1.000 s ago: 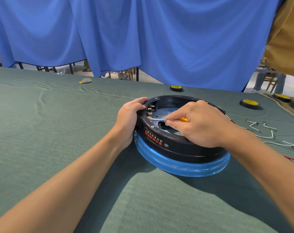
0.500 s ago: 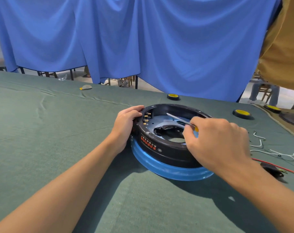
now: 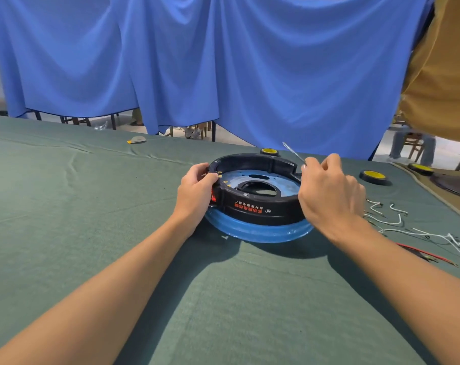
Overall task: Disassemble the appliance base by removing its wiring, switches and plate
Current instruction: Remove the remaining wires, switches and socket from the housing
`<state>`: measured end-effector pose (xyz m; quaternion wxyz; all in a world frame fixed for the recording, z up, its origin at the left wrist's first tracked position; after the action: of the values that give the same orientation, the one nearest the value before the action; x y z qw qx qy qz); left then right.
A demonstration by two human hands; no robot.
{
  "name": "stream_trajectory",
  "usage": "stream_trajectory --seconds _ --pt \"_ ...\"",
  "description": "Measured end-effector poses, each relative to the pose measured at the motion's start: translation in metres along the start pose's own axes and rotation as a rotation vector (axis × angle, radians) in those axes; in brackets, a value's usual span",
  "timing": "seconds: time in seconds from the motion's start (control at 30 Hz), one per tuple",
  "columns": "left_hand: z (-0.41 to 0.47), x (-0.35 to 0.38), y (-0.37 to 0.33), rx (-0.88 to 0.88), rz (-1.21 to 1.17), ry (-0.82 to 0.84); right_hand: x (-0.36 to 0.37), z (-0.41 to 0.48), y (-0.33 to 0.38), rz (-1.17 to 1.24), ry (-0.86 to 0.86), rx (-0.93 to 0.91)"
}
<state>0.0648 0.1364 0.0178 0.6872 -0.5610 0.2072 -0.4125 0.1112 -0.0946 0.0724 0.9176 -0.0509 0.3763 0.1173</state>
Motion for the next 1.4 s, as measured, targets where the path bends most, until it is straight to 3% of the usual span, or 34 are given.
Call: stream_trajectory --seconds 0.13,0.3,0.43,0.5,0.6,0.77,0.97,1.1,1.23,1.4 --pt "0.0 -0.002 0.0 0.018 0.027 -0.006 -0.004 -0.026 0.008 0.099 -0.047 0.046" --pt "0.0 0.0 -0.003 0.053 0.088 -0.005 0.008 -0.029 0.009 0.201 0.071 0.175" --pt "-0.005 0.006 -0.008 0.086 0.312 0.049 0.014 -0.015 0.001 0.196 0.178 0.175" --pt "-0.008 0.007 -0.009 0.101 0.377 0.051 0.009 -0.016 0.002 0.225 0.151 0.132" --pt "-0.006 0.005 -0.008 0.131 0.464 0.058 -0.008 -0.039 0.016 0.341 0.035 -0.077" --pt "-0.007 0.009 -0.013 0.23 0.54 0.052 -0.027 -0.073 0.045 0.514 0.064 -0.421" --pt "-0.011 0.017 -0.014 0.393 0.699 0.048 -0.02 -0.077 0.044 0.446 0.106 -0.393" --pt "-0.011 0.023 -0.016 0.471 0.661 0.182 -0.018 -0.081 0.038 0.405 0.163 -0.412" --pt "-0.013 0.027 -0.015 0.461 0.577 0.302 -0.017 -0.084 0.033 0.374 0.176 -0.409" --pt "-0.015 0.03 -0.013 0.419 0.543 0.265 -0.018 -0.087 0.031 0.354 0.188 -0.433"
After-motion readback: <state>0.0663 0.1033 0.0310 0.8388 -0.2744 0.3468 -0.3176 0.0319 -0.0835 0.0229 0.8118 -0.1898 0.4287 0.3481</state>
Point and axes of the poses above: each hand's wrist, its own z-axis towards the middle knuckle, its own x-axis out of the palm, y = z × x, the point moved 5 cm from there along z, towards the middle knuckle, and after that the axes turned 10 degrees about -z, right-handed, at the moved point
